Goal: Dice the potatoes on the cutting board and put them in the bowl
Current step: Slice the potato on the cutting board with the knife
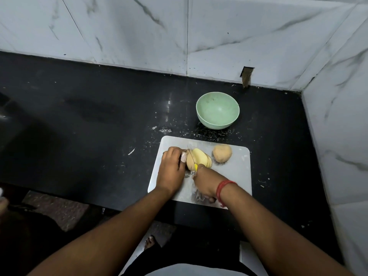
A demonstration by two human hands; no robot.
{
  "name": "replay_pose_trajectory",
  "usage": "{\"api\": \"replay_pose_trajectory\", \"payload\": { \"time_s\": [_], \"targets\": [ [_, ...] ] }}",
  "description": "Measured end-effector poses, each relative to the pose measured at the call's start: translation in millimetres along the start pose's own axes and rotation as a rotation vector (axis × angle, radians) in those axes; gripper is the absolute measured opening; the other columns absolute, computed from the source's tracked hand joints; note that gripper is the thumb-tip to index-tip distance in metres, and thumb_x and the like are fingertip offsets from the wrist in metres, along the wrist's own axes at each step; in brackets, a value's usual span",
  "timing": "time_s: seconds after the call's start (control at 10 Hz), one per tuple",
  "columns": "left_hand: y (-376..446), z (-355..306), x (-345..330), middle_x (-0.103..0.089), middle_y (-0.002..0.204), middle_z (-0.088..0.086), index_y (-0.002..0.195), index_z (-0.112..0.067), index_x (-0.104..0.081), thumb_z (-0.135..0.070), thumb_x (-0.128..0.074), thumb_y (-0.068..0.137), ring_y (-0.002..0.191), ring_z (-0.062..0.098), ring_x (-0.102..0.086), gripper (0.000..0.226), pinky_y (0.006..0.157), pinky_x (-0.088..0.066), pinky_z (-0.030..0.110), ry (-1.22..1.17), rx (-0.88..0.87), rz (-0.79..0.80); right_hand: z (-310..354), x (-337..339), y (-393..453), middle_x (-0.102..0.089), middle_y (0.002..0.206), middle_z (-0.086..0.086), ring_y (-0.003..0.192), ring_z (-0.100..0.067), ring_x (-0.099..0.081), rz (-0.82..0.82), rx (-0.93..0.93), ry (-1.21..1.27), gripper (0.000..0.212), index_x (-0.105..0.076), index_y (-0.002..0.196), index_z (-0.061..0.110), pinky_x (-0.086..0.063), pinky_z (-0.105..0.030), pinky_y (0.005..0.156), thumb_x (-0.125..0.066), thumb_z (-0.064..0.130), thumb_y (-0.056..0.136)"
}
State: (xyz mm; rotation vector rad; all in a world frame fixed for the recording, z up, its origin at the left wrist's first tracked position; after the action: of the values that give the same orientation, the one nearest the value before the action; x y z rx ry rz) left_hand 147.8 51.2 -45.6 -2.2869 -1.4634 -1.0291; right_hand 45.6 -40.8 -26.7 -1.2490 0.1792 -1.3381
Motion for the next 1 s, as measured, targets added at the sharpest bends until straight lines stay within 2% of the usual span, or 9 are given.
{"api": "replay_pose_trajectory", "payload": {
  "time_s": [0.1,0.2,0.4,0.5,0.6,0.7,0.8,0.9,1.0],
  "targets": [
    [-1,2,-3,-0.055,0.110,-0.002,0.108,-0.013,-0.061,-0.031,-0.040,0.106,0.100,0.022,-0.049,0.027,0.088,-0.042,0.037,0.014,-0.001,0.011,1,3,-2,-0.060,0.072,-0.022,0.046,-0.025,-0.052,0.086,-0.038,0.000,0.027,-0.049,0.118,-0.009,-0.042,-0.027,0.039,-0.035,-0.005,0.095],
    [-3,-3,-5,-0.053,0.110,0.000,0.109,-0.012,-0.059,-0.035,-0.034,0.104,0.100,0.023,-0.048,0.034,0.088,-0.043,0.041,0.034,0.011,0.003,7,8,-3,-0.061,0.079,-0.024,0.052,-0.026,-0.054,0.139,-0.013,-0.090,0.029,-0.057,0.111,-0.013,-0.045,-0.029,0.045,-0.034,-0.001,0.097],
    [-8,-18,-4,-0.055,0.117,0.007,0.117,-0.008,-0.060,-0.037,-0.030,0.103,0.105,0.023,-0.049,0.043,0.093,-0.045,0.043,0.073,-0.012,-0.039,16,9,-9,-0.059,0.073,-0.015,0.051,-0.020,-0.051,0.215,0.048,-0.288,0.027,-0.062,0.109,-0.014,-0.042,-0.019,0.036,-0.041,-0.006,0.095],
    [-10,-16,-6,-0.055,0.124,0.007,0.122,-0.009,-0.059,-0.038,-0.031,0.103,0.111,0.025,-0.051,0.045,0.098,-0.045,0.044,0.092,-0.020,-0.017,20,19,-11,-0.049,0.068,-0.003,0.053,-0.016,-0.044,0.052,0.116,-0.247,0.025,-0.062,0.113,0.000,-0.041,-0.027,0.049,-0.044,0.011,0.099],
    [-9,-17,-8,-0.055,0.124,0.008,0.120,-0.009,-0.059,-0.034,-0.032,0.100,0.109,0.027,-0.051,0.042,0.095,-0.046,0.046,0.138,-0.018,-0.022,20,20,-11,-0.042,0.067,-0.001,0.054,-0.015,-0.040,-0.001,0.142,-0.212,0.030,-0.059,0.120,-0.002,-0.038,-0.026,0.052,-0.044,0.014,0.100],
    [-9,-18,-8,-0.055,0.123,0.008,0.117,-0.009,-0.059,-0.033,-0.032,0.102,0.106,0.027,-0.050,0.039,0.092,-0.046,0.046,0.169,-0.014,-0.034,12,9,-14,-0.043,0.066,-0.004,0.054,-0.015,-0.039,0.043,0.103,-0.230,0.025,-0.058,0.116,-0.007,-0.036,-0.021,0.045,-0.045,0.001,0.097],
    [-9,-18,-7,-0.056,0.122,0.009,0.116,-0.008,-0.059,-0.032,-0.032,0.101,0.104,0.027,-0.050,0.039,0.091,-0.046,0.046,0.182,-0.020,-0.036,2,3,-10,-0.065,0.093,-0.018,0.078,-0.029,-0.063,-0.002,0.100,-0.155,0.027,-0.053,0.122,-0.006,-0.046,-0.029,0.060,-0.043,0.003,0.098],
    [-8,-18,-8,-0.056,0.123,0.009,0.116,-0.008,-0.059,-0.032,-0.032,0.101,0.105,0.028,-0.049,0.039,0.091,-0.044,0.044,0.179,-0.023,-0.030,0,5,-5,-0.060,0.123,-0.021,0.112,-0.038,-0.059,-0.076,0.147,-0.176,0.033,-0.052,0.129,0.001,-0.043,-0.036,0.079,-0.043,0.015,0.100],
    [-8,-19,-8,-0.056,0.124,0.010,0.115,-0.008,-0.059,-0.032,-0.031,0.102,0.104,0.029,-0.050,0.039,0.091,-0.045,0.046,0.183,-0.033,-0.030,5,6,-3,-0.058,0.126,-0.021,0.113,-0.038,-0.058,-0.078,0.130,-0.178,0.034,-0.051,0.130,0.002,-0.044,-0.037,0.081,-0.043,0.016,0.100]
  ]
}}
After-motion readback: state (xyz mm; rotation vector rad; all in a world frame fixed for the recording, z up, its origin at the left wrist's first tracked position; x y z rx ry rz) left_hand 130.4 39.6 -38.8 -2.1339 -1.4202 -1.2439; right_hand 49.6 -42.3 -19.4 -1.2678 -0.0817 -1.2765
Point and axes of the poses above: each hand's wrist, its own y-axis towards the middle knuckle, its own x-axis out of the back of the hand, z = x × y, the point moved 9 cm from there along y, towards the middle knuckle
